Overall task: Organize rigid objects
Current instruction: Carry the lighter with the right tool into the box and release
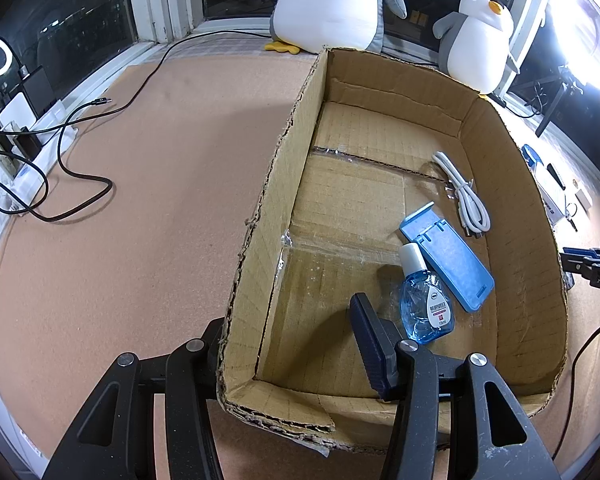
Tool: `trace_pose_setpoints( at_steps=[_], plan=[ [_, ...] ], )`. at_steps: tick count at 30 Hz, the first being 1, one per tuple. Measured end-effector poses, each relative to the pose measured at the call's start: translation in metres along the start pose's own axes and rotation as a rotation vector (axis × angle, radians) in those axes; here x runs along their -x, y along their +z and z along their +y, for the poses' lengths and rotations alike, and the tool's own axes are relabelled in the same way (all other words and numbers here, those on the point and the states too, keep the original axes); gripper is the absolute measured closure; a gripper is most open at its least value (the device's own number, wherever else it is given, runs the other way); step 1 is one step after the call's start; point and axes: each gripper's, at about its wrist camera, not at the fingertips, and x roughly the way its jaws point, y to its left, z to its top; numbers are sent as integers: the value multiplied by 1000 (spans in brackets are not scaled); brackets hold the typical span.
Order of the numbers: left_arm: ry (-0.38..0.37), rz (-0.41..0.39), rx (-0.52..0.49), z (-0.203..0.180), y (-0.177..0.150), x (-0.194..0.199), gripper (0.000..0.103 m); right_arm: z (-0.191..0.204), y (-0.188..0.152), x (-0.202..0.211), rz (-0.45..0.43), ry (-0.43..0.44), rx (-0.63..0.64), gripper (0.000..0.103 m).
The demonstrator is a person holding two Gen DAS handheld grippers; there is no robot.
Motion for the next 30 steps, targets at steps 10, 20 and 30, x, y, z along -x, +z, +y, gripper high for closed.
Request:
trace_pose_setpoints(
  at_steps=[10,20,30],
  plan=[
    [-1,0,1,0,0,0,49,9,2,29,-74,41,-17,82],
    [-5,-2,6,-1,0,-1,49,71,36,64,-173,154,88,82],
    [-12,-6,17,-1,0,-1,49,151,58,38,-157,291,186,82]
  ],
)
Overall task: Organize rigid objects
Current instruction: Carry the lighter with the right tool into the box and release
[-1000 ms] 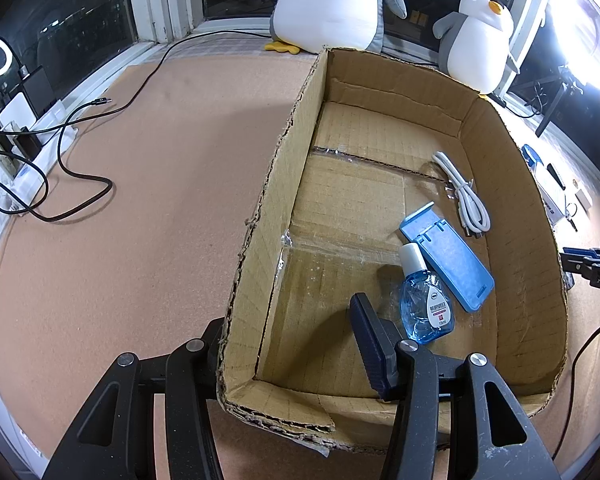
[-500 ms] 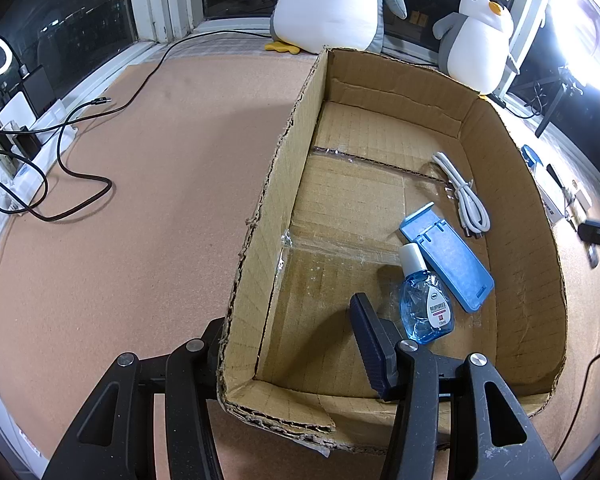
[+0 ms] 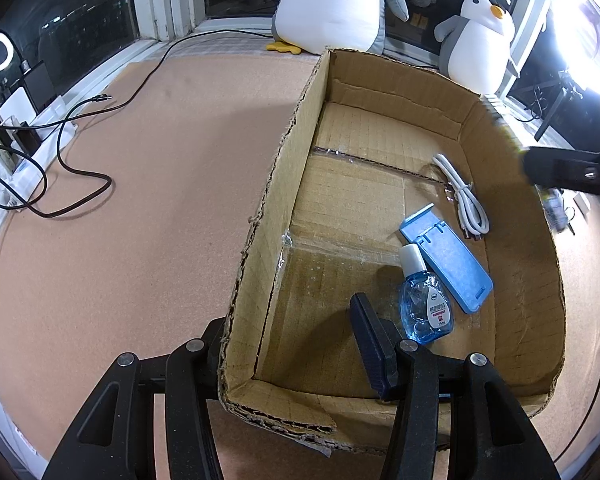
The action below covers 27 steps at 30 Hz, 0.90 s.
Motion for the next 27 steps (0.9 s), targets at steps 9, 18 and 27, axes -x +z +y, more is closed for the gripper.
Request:
trace_pose_setpoints(
  at_steps=[9,18,27],
  plan=[
    [-1,-1,1,1,-1,0,49,13,6,-41,51,31,-2,82],
    [-2,-1,1,1,-1,0,49,24,11,-56,66,14,32,79],
    [-2,-2,0,2,-1,-1,49,19,14,-44,25,38,11,59]
  ],
)
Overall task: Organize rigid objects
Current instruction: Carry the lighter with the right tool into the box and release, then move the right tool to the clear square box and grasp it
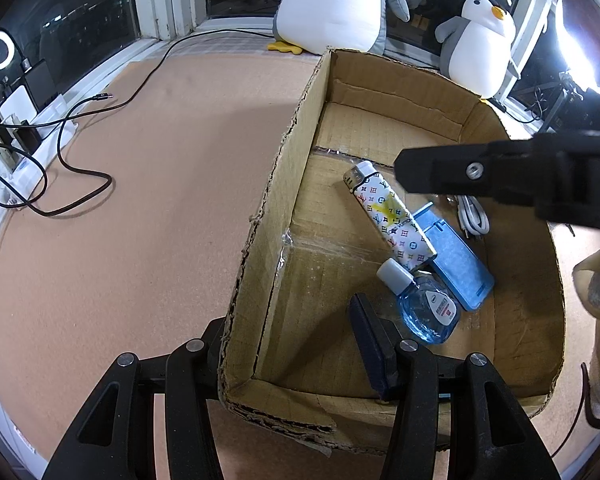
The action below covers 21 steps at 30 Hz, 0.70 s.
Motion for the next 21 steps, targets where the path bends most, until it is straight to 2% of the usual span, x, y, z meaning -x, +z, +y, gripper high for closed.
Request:
trace_pose_setpoints(
  at_steps=[10,17,21],
  plan=[
    [2,1,-4,1,0,0,49,-31,-9,51,-104,14,-60,57],
    [8,3,-9,1,1,0,49,-87,-27,87,-149,-31,-140,56],
    [13,6,-13,1,1,0,49,-131,-40,104,-171,-48,-231,54]
  ],
)
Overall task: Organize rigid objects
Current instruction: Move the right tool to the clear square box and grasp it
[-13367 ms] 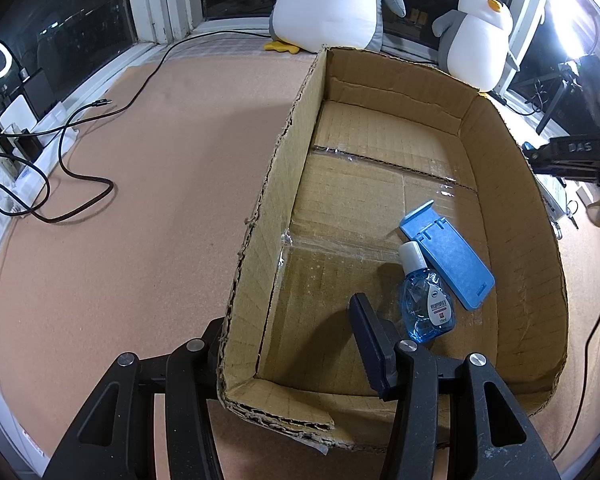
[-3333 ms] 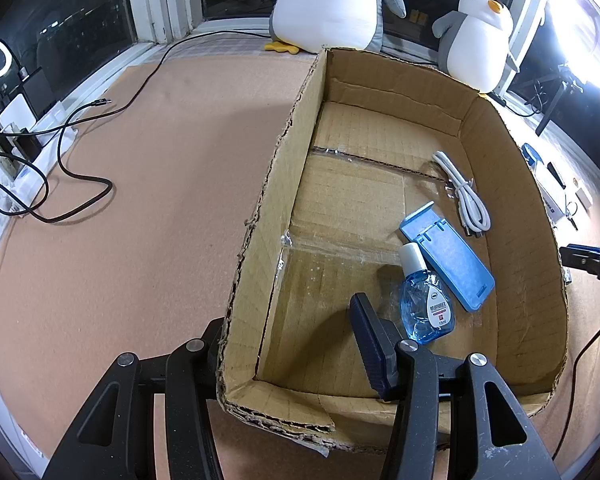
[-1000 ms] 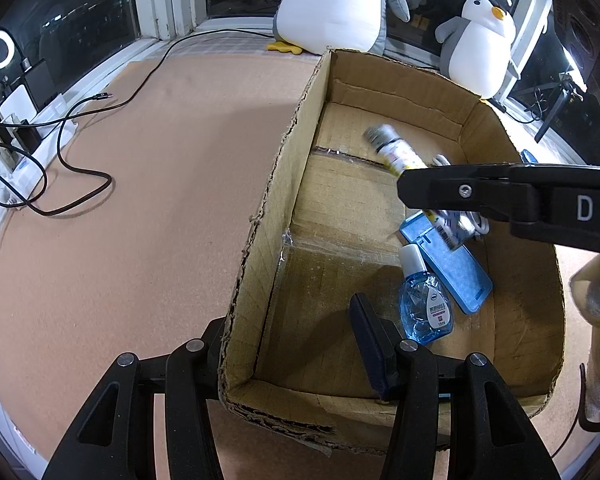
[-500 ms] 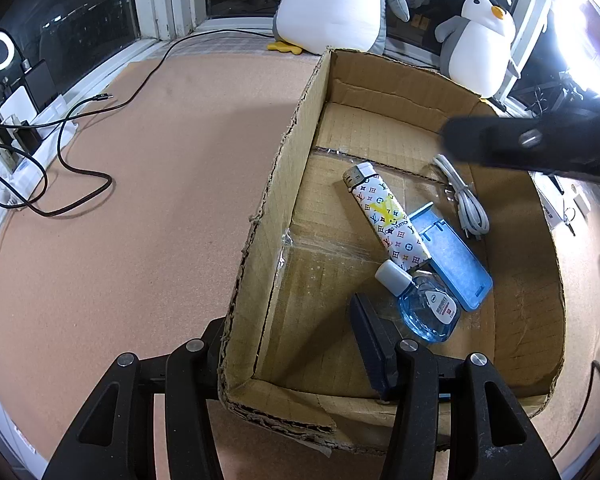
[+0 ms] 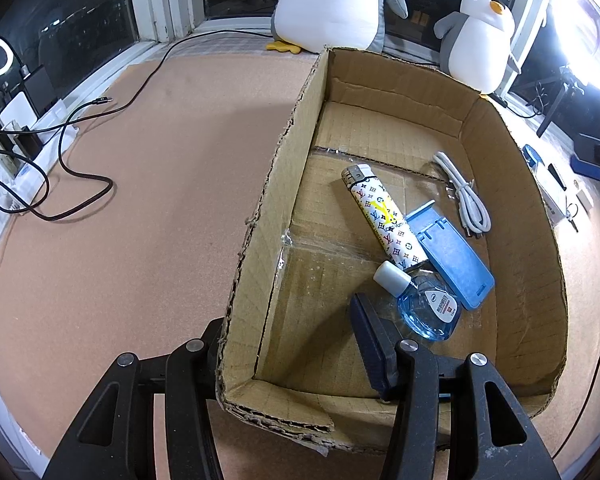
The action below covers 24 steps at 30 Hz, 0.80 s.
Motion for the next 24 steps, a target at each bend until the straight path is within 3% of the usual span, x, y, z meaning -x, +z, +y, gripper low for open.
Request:
trace_pose_setpoints(
  at_steps=[6,12,18,24],
  plan=[
    [9,3,-5,-1,1,0,49,-59,3,15,-31,-66,-78,48],
    [16,3,-10,-2,1,1,48,-97,9,7,7,-101,-96,42],
    [20,3,-11,-3,1,1,48,-117,19,-12,54,-47,-123,34],
    [22,2,-12,-3,1,1,48,-128,23,-33,114,-3,-139,34]
  ],
)
